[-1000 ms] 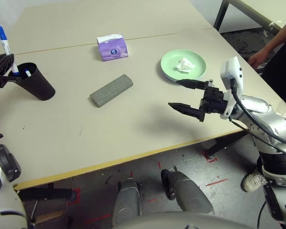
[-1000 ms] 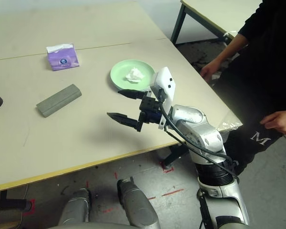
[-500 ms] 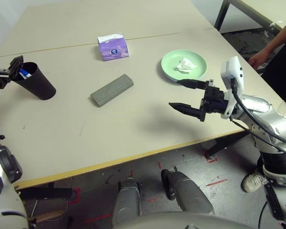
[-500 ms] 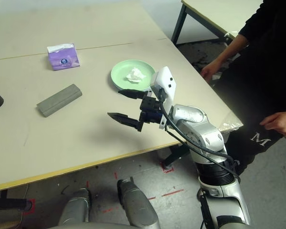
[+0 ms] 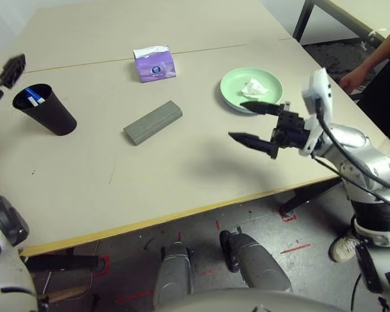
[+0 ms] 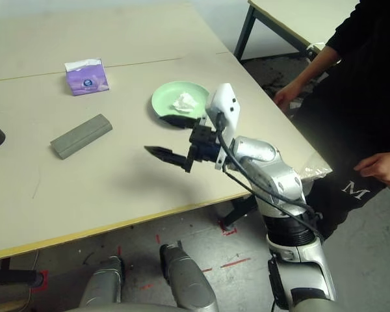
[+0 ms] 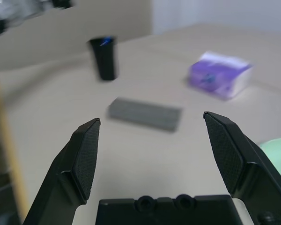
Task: Organize and tidy the items on the table.
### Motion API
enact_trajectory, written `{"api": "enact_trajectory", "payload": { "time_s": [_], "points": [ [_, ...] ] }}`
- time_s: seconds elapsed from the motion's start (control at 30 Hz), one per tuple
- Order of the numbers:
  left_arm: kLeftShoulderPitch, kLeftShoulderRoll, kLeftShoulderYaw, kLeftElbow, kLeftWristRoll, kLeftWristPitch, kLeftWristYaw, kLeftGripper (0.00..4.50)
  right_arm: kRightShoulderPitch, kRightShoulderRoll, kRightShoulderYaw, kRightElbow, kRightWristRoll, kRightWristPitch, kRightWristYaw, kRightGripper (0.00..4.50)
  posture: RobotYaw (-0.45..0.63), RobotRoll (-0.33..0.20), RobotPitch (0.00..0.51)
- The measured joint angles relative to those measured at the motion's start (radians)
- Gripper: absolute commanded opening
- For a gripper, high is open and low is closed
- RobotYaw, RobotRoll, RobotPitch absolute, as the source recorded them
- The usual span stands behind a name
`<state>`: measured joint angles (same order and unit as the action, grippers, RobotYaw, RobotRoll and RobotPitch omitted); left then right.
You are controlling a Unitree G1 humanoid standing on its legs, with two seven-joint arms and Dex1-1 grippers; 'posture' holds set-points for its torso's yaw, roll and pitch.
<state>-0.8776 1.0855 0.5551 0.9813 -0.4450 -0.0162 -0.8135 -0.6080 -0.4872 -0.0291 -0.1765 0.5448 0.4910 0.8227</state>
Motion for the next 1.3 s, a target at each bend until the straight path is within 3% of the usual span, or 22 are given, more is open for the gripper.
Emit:
{"api": "enact_trajectory", "payload": {
  "time_s": [0.13, 0.3, 0.5, 0.67, 0.83, 1.13, 1.3],
  "points": [
    [0.061, 0.047, 0.074, 0.001, -0.043, 0.021, 0.003, 4.48, -0.013, -0.037, -0.052, 0.080, -0.052, -0.024, -0.070, 4.50, -0.16, 0.000, 0.182],
    [0.295, 0.080, 0.200, -0.008, -0.096, 0.032, -0.024, 4.48, 0.001, -0.099, -0.144, 0.159, -0.121, -0.076, -0.154, 4.50, -0.16, 0.000, 0.185],
    [0.562, 0.046, 0.385, -0.089, -0.182, 0.051, -0.052, 4.48, 0.060, -0.116, -0.204, 0.227, -0.191, -0.147, -0.247, 4.50, -0.14, 0.000, 0.190],
    [0.721, -0.058, 0.456, -0.202, -0.227, 0.073, -0.040, 4.48, 0.106, -0.097, -0.224, 0.269, -0.212, -0.216, -0.287, 4.50, -0.12, 0.000, 0.198],
    [0.753, -0.080, 0.457, -0.230, -0.237, 0.076, -0.035, 4.48, 0.152, -0.051, -0.223, 0.289, -0.232, -0.267, -0.315, 4.50, -0.10, 0.000, 0.208],
    [0.715, -0.070, 0.398, -0.240, -0.220, 0.089, -0.027, 4.48, 0.158, 0.005, -0.217, 0.296, -0.241, -0.287, -0.354, 4.50, -0.06, 0.000, 0.246],
    [0.772, -0.072, 0.383, -0.307, -0.215, 0.110, -0.024, 4.48, 0.181, 0.017, -0.215, 0.266, -0.241, -0.286, -0.371, 4.50, -0.04, 0.000, 0.253]
  ]
}}
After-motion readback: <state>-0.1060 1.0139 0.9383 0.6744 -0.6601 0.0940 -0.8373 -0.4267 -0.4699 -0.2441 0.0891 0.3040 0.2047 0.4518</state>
